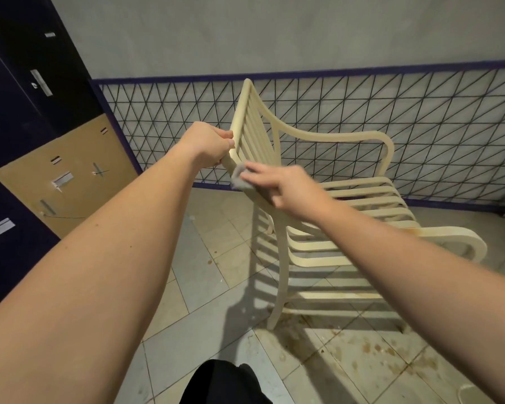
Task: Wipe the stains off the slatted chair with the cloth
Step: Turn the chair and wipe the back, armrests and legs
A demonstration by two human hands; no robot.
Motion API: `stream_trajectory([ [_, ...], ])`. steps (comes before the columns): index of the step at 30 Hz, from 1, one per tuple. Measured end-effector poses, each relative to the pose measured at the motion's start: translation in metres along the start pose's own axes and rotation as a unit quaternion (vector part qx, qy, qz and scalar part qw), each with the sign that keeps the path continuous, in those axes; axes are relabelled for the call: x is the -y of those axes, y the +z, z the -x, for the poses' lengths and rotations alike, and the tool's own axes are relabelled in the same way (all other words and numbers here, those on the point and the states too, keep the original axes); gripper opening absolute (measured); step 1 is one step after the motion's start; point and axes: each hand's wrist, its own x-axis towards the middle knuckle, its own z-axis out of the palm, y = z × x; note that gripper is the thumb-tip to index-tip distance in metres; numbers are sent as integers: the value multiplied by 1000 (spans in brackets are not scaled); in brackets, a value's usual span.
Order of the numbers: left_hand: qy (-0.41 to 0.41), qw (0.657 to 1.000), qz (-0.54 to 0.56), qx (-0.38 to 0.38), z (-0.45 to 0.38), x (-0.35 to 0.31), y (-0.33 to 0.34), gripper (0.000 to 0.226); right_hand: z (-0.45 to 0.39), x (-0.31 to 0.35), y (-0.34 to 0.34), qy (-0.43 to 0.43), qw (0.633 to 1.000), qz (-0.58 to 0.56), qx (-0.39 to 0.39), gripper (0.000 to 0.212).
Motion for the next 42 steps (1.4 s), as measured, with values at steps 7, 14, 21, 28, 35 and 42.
stream_trajectory([
  [7,-9,1000,19,3,1,2,-2,33,76,-29,46,74,981,151,96,76],
  [14,-7,1000,22,1,6,0,-1,34,43,-31,6,103,986,75,-104,35],
  [21,-7,1000,6,-2,11,-2,-1,35,28,-8,49,147,984,-83,-58,73],
  [28,-6,1000,3,-2,10,-3,-1,34,91,-38,42,132,991,-20,-13,60],
  [35,-8,1000,-8,-3,9,-2,-1,33,24,-16,6,150,983,-69,-85,55],
  [42,1,999,-35,-7,5,2,1,33,65,-20,37,227,971,-64,-28,70],
])
